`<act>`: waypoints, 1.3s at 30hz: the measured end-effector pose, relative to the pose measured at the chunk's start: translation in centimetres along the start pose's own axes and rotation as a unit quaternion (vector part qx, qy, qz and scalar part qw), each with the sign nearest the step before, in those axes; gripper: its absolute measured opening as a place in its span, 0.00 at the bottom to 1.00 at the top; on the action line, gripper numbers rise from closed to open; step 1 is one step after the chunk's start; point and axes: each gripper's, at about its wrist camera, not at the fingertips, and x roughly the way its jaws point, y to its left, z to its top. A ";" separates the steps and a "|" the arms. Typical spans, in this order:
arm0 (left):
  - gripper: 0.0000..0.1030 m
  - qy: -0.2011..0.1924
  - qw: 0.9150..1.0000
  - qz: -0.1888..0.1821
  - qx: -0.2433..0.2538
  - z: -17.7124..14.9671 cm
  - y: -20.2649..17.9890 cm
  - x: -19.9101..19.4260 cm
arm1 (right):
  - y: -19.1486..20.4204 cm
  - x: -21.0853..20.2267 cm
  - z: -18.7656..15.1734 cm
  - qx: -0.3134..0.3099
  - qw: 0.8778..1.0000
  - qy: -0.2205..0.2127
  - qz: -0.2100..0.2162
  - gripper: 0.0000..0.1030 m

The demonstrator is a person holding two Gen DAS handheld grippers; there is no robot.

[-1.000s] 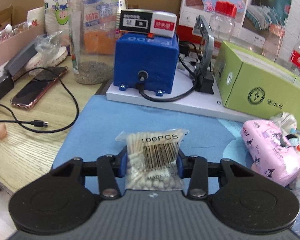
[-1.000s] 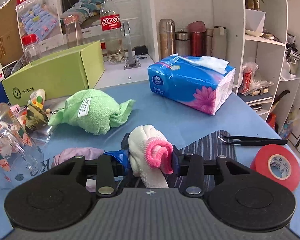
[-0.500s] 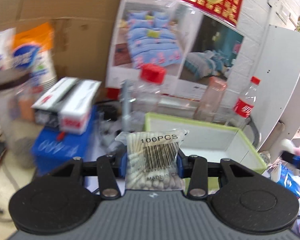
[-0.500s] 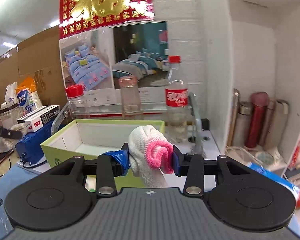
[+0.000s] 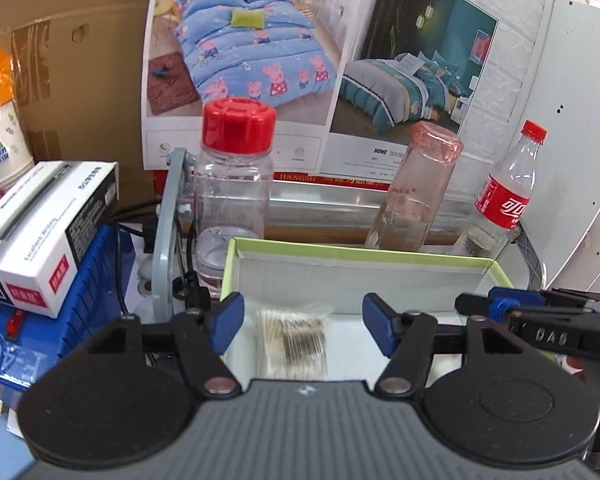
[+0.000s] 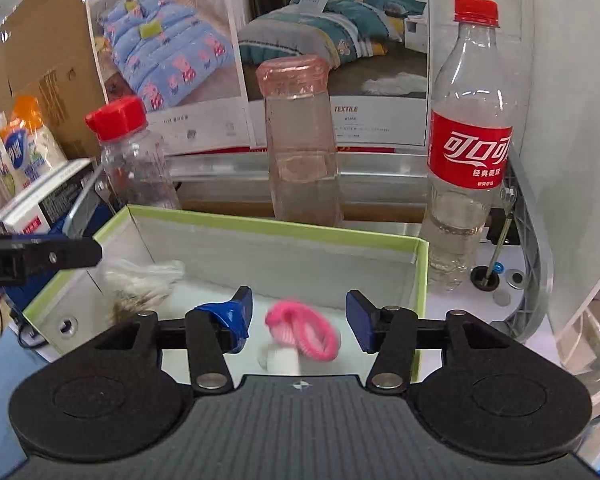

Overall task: Organize soft objects
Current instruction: 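Carry the swab bag and glove into the green box and release both, then grasp the pink Kuromi tissue pack with the left tool while the right tool grasps the lilac cloth bundle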

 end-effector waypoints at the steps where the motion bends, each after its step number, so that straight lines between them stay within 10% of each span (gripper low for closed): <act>1: 0.63 -0.002 1.000 0.002 0.003 0.0 0.0 -0.3 | 0.0 -0.6 0.0 0.002 1.000 -0.010 0.001 0.40; 17: 0.70 0.034 0.999 0.024 0.004 -10.3 3.8 -10.6 | 0.0 -16.5 -12.2 0.050 0.990 -0.116 -0.066 0.49; 25: 0.70 0.135 0.981 -0.063 -0.120 -13.5 5.2 -7.9 | -2.4 -22.3 -20.7 0.169 0.963 -0.154 -0.145 0.51; 39: 0.71 0.230 0.972 -0.013 -0.044 -11.5 0.4 -1.2 | -3.3 -21.7 -21.9 0.164 0.965 -0.149 -0.138 0.54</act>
